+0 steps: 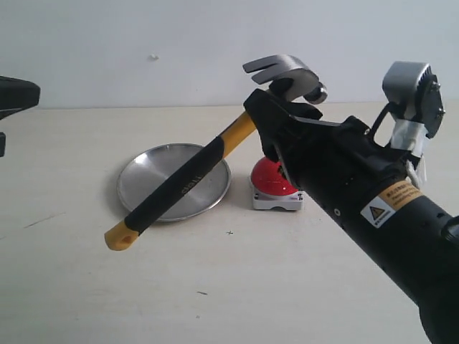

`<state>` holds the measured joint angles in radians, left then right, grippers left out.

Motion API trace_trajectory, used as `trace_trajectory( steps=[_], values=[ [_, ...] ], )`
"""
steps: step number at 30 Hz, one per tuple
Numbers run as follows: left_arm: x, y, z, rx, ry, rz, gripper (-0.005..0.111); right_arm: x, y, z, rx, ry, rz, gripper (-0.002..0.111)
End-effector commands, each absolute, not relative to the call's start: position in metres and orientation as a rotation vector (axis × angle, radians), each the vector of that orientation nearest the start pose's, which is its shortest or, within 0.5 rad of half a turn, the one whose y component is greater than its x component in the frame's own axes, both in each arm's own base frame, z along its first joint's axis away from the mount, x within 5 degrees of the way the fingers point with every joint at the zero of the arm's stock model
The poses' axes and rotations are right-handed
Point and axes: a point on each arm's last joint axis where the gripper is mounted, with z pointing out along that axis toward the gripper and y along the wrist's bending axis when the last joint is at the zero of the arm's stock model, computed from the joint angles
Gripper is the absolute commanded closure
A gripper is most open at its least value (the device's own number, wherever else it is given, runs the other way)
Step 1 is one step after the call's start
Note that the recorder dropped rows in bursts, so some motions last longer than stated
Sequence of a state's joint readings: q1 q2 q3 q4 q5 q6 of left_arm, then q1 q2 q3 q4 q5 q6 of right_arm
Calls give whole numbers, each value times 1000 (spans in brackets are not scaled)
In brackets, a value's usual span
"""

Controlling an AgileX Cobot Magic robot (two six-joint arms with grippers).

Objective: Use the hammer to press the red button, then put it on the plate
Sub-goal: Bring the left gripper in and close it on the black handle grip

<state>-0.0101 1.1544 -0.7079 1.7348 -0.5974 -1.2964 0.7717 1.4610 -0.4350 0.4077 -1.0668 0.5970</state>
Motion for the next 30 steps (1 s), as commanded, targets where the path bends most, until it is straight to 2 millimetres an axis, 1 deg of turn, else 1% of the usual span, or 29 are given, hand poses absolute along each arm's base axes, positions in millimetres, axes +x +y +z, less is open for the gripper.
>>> trace_trajectory(
  steps=[1,2,4,5,6,7,8,9,10,12,13,14,15,16,17,19,20,22,24,26,27,28,29,30],
  values=[
    [244,-42,295,637,1846,93,107,215,165,245,288,1463,1013,108],
    [245,-36,296,569,1852,237,107,216,167,247,281,1467,1008,108],
    [246,-29,299,552,1830,496,107,218,169,249,265,1478,996,108],
    [246,-26,298,588,1828,624,107,219,171,251,254,1482,987,108],
    [245,-26,296,623,1853,683,107,220,171,251,244,1484,978,108],
    [245,-25,292,697,1904,791,107,220,172,251,240,1484,977,108],
    [246,-25,287,756,1985,835,107,220,172,251,240,1484,977,108],
    [247,-26,282,765,2084,815,107,220,172,251,240,1484,977,108],
    [248,-27,275,825,2206,800,107,220,172,251,240,1484,977,108],
    [249,-36,267,819,2405,614,107,220,172,250,239,1499,975,108],
    [250,-47,266,796,2483,442,107,220,172,249,239,1507,974,108],
    [251,-55,265,786,2515,321,107,220,173,249,238,1512,973,108],
    [249,-62,265,816,2522,204,107,220,173,248,238,1514,971,108],
    [247,-75,265,832,2509,18,107,221,173,247,237,1521,969,108],
    [244,-83,265,917,2472,-96,107,221,173,245,242,1529,968,108],
    [236,-102,264,1024,2389,-336,107,222,174,244,246,1539,966,108],
    [233,-107,264,1106,2333,-385,107,222,174,242,251,1548,969,108],
    [229,-117,265,1148,2262,-484,107,222,175,240,274,1560,987,108],
    [228,-122,267,1166,2219,-528,107,223,174,239,291,1568,989,108],
    [227,-125,267,1229,2168,-522,102,223,174,238,304,1586,984,108],
    [226,-127,267,1256,2152,-523,91,223,173,236,318,1599,980,108],
    [226,-127,268,1254,2151,-524,85,223,173,235,331,1605,977,108],
    [226,-127,267,1253,2153,-527,75,224,172,235,339,1608,975,108],
    [225,-127,266,1262,2159,-538,69,224,172,235,339,1608,975,108]
  ],
)
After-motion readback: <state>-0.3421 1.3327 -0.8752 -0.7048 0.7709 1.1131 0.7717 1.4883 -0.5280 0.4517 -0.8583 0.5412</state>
